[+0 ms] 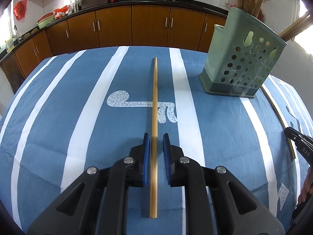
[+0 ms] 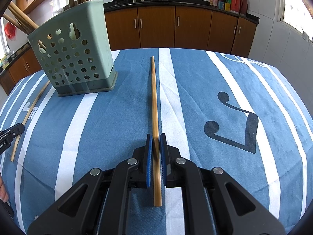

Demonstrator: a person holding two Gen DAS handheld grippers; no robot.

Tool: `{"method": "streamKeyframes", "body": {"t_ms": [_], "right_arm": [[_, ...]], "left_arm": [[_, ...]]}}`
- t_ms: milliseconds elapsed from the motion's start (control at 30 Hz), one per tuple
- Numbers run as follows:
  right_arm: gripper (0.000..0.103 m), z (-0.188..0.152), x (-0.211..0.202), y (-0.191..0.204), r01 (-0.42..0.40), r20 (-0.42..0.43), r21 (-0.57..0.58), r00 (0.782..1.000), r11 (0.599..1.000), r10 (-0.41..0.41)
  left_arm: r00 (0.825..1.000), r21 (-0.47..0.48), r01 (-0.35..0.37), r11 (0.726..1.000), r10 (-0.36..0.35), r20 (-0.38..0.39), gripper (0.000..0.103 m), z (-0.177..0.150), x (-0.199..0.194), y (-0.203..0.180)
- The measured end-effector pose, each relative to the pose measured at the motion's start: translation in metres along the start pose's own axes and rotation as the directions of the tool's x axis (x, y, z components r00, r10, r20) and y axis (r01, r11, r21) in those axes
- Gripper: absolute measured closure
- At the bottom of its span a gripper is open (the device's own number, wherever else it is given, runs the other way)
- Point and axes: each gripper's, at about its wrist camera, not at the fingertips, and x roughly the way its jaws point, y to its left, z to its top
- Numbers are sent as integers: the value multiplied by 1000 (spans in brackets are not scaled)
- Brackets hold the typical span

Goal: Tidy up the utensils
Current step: 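Close the left gripper on a chopstick while the right gripper grasps another, then raise both held chopsticks upright and carry them over the green holder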

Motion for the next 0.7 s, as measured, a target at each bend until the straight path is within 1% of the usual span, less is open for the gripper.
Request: {"method": "streamKeyframes", "body": {"t_ms": [300,367,433,533,600,700], "right_arm": [[94,-1,-1,0,-3,0,3,1000,1000,3],[95,-3,-2,0,-9,0,6,1000,1000,9],[95,-4,-4,-1,-13,1,8,1000,1000,13],[95,-8,-8,-5,-17,7,25,1000,1000,17],[95,-10,-15,-9,-25,25,39,999,999,24],[95,-9,-31,-16,-32,75,51,997,998,28]], "left_arm": [[1000,16,-19,1000,19,-2,88,-5,-4,-3],[1000,20,-19,1000,19,-2,89,-6,-5,-3],[1000,23,-18,1000,18,-1,94,-8,-7,-3],[1000,35,-15,999,15,-3,95,-12,-10,-3],[1000,41,-6,999,6,-8,95,-14,-14,-2],[1000,37,8,999,-9,15,95,-14,-27,0]]}}
